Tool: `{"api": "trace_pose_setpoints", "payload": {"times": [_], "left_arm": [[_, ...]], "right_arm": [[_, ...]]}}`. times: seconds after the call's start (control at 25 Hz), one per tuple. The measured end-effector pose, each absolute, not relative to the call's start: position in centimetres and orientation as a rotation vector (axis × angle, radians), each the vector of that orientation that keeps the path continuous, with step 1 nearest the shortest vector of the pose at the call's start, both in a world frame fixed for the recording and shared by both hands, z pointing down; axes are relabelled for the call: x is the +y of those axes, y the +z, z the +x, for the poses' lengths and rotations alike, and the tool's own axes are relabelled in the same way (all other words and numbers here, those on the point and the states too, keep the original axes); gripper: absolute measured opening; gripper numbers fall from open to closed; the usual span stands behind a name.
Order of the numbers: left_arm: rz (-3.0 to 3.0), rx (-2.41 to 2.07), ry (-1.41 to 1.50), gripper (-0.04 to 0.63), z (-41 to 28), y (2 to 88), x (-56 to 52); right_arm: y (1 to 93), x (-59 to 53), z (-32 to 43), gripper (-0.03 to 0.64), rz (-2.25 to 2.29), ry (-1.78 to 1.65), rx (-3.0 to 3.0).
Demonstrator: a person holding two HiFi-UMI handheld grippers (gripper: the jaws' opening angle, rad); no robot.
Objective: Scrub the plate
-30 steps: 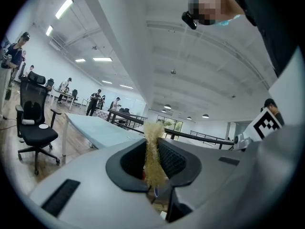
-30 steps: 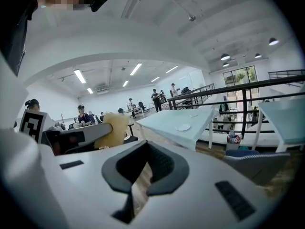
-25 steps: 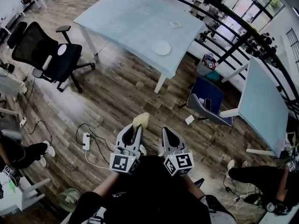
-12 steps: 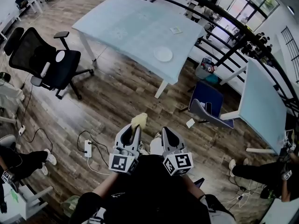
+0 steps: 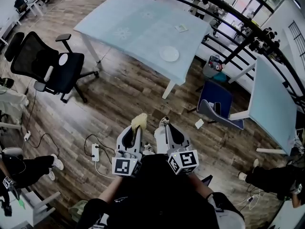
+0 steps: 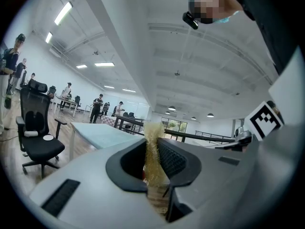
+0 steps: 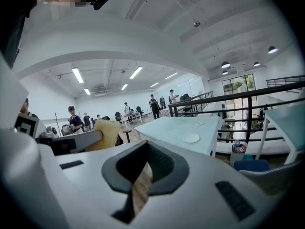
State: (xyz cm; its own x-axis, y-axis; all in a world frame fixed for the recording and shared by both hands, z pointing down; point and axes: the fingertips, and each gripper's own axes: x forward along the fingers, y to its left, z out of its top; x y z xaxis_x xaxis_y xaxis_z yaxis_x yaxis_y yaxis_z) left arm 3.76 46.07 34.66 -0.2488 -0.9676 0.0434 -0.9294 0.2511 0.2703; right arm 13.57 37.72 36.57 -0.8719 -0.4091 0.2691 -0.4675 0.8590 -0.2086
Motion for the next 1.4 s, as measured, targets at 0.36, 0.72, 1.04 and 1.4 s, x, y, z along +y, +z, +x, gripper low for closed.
{"api": "trace_pose_setpoints", "payload": {"times": [0.36, 0.72, 1.04, 1.4], "left_arm": [[1.763, -2.310, -0.230, 0.069, 1.0, 35.8, 43.5], [1.796, -2.274, -0.166, 0.069, -0.3, 35.7, 37.5], [1.738, -2.329, -0.168, 0.069, -2.5, 35.3, 30.0], [1.736, -2.363, -0.173, 0.069, -2.9, 35.0, 21.4]], "right_arm": [[37.8, 35.1, 11.2, 0.009, 0.676, 0.426, -2.795], [38.1, 29.5, 8.4, 0.009, 0.649, 0.480, -2.776], [37.9, 21.6, 5.6, 0.009, 0.565, 0.479, -2.790], [37.7, 12.8, 5.0, 0.009, 0.570, 0.481, -2.806]]}}
